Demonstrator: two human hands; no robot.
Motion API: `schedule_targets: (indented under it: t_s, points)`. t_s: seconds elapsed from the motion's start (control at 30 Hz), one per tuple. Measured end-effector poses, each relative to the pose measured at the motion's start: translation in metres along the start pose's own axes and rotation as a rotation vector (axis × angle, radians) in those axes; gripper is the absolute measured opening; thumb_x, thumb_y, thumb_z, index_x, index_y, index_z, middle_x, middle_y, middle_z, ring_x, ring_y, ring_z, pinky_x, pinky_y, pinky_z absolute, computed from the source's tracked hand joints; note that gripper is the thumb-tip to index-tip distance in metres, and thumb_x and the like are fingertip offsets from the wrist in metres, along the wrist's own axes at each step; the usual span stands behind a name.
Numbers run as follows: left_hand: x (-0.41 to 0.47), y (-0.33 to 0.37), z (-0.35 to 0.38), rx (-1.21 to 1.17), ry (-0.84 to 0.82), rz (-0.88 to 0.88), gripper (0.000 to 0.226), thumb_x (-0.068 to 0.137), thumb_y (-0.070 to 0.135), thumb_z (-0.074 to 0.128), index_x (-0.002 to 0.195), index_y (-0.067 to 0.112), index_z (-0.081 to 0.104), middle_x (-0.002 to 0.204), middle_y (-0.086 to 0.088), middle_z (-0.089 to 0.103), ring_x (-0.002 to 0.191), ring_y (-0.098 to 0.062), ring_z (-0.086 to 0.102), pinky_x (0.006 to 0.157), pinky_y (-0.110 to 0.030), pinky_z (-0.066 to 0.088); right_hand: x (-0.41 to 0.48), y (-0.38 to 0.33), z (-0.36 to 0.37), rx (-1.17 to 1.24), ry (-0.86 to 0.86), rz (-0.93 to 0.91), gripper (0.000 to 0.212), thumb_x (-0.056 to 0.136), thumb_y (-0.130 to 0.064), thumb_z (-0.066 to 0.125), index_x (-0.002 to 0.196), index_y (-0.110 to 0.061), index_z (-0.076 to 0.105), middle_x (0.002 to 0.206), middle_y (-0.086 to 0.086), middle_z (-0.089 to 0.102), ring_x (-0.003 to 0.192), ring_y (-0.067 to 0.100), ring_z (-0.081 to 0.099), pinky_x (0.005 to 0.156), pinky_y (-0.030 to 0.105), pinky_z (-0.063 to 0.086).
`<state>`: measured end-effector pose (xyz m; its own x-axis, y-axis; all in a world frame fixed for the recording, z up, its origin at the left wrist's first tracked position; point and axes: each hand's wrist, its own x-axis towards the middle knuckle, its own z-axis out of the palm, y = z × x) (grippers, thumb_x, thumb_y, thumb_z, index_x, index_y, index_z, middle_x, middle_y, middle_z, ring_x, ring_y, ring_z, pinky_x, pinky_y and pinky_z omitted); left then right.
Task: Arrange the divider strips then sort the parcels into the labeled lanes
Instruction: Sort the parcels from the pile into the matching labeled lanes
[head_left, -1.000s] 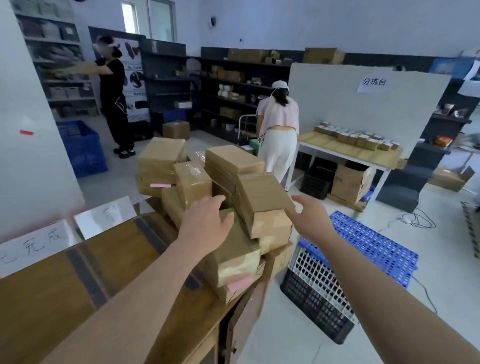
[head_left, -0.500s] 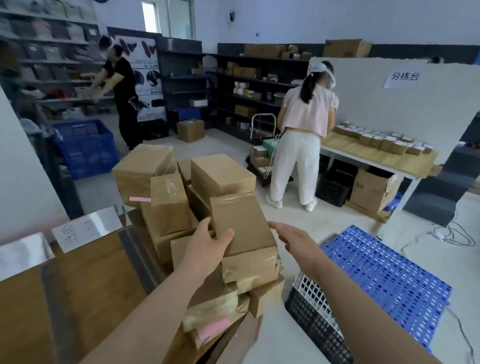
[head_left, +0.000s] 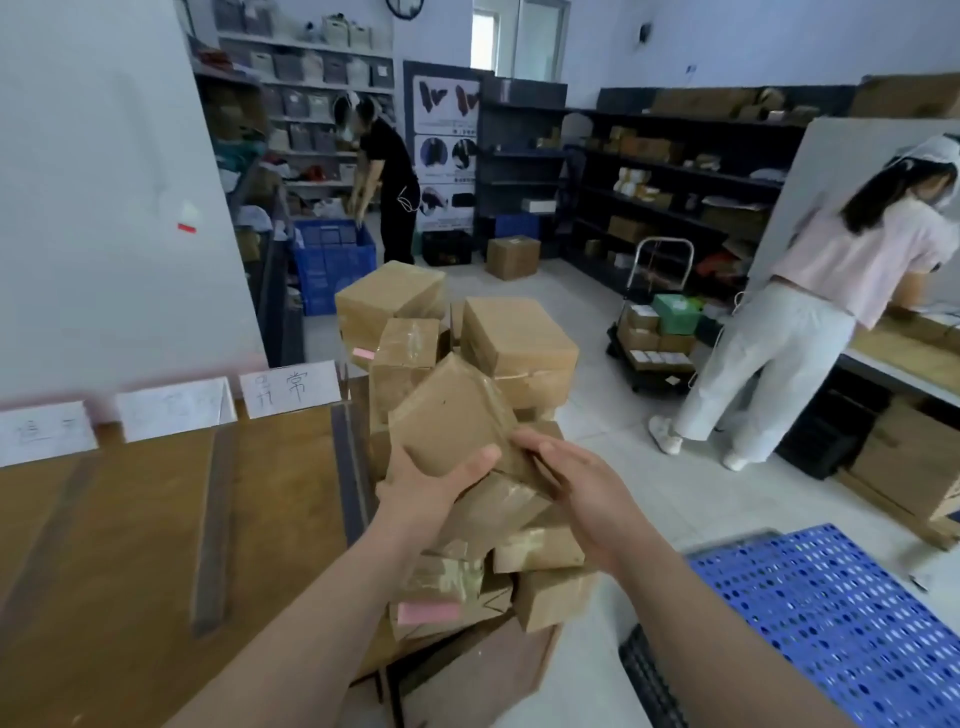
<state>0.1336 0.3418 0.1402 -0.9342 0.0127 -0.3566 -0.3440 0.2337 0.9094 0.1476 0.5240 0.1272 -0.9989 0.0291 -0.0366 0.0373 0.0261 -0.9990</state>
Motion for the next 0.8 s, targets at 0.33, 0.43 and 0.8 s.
schedule_targets:
  t_s: [0.33,0.43,0.8]
  points:
    - [-0.008,-0.014,-0.028,-0.694,-0.227,0.005,0.064,0.062,0.055,0.071,0.116,0.021,0.070,0.117,-0.015,0.070,0.104,-0.037,0.068,0.081,-0.055,0.056,0.020,-0.004,0.009,0.315,-0.004,0.052,0.030,0.095,-0.015,0.059,0.125,-0.012,0.061,0.112,0.008,0.071,0.106,0.021,0.067,0.088,0.033,0.054]
    - [-0.009,-0.014,-0.034,-0.950,-0.321,0.053,0.051,0.072,0.050,0.060,0.112,0.020,0.074,0.123,-0.016,0.068,0.116,-0.038,0.060,0.096,-0.058,0.046,0.023,-0.005,0.019,0.224,-0.173,0.155,0.042,0.095,-0.032,0.059,0.130,-0.009,0.057,0.121,0.012,0.067,0.115,0.029,0.062,0.094,0.039,0.051]
    - [-0.016,-0.025,-0.060,-0.656,0.093,0.199,0.038,0.099,0.020,0.043,0.127,0.044,0.056,0.104,0.003,0.075,0.089,-0.018,0.073,0.059,-0.034,0.057,0.027,-0.013,0.037,0.246,-0.257,0.092,0.048,0.087,-0.019,0.069,0.133,-0.021,0.055,0.111,-0.001,0.073,0.090,0.013,0.072,0.060,0.021,0.054]
